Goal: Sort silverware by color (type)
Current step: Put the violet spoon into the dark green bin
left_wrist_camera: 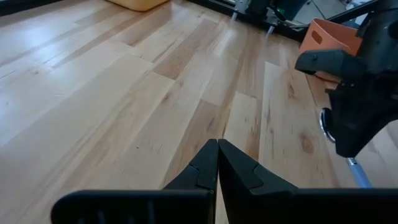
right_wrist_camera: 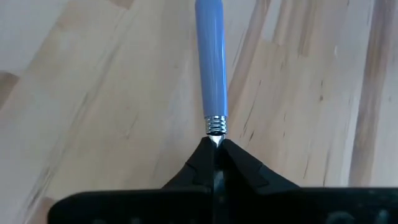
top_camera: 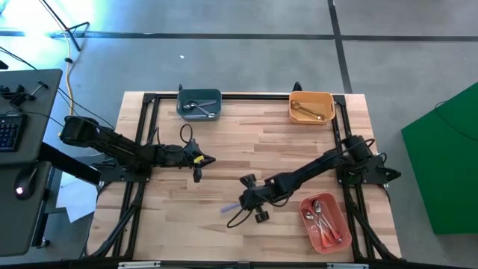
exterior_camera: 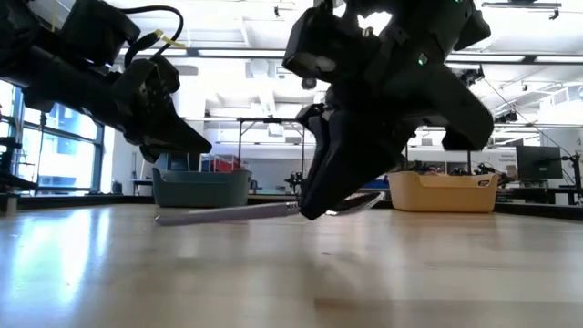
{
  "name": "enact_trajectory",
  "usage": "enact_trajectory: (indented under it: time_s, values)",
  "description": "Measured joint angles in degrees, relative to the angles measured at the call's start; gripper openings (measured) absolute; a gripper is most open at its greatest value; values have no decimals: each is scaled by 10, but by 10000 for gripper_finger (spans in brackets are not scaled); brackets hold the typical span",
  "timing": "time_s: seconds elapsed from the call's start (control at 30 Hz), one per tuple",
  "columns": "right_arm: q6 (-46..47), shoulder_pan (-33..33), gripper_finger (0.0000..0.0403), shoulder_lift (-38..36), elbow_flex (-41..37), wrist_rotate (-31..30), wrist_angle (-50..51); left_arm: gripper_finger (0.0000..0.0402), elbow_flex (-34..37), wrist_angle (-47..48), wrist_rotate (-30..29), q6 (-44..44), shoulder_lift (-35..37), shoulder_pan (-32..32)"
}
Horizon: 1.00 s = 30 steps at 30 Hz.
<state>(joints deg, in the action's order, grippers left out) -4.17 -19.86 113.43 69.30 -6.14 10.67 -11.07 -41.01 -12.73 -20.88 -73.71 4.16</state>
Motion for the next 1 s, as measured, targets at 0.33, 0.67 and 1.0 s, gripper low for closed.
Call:
enact_trajectory:
  time_s: [0.33, 0.67, 1.0]
  values:
    - [44, 0, 52, -4, 0, -44, 10, 3, 0, 10, 0, -6, 0, 0]
    - [93, 8, 87, -4, 0, -30, 12, 3, 0, 9, 0, -6, 0, 0]
    - [145, 34, 144, 23, 1, 12, 3, 3, 0, 10, 0, -14, 0, 0]
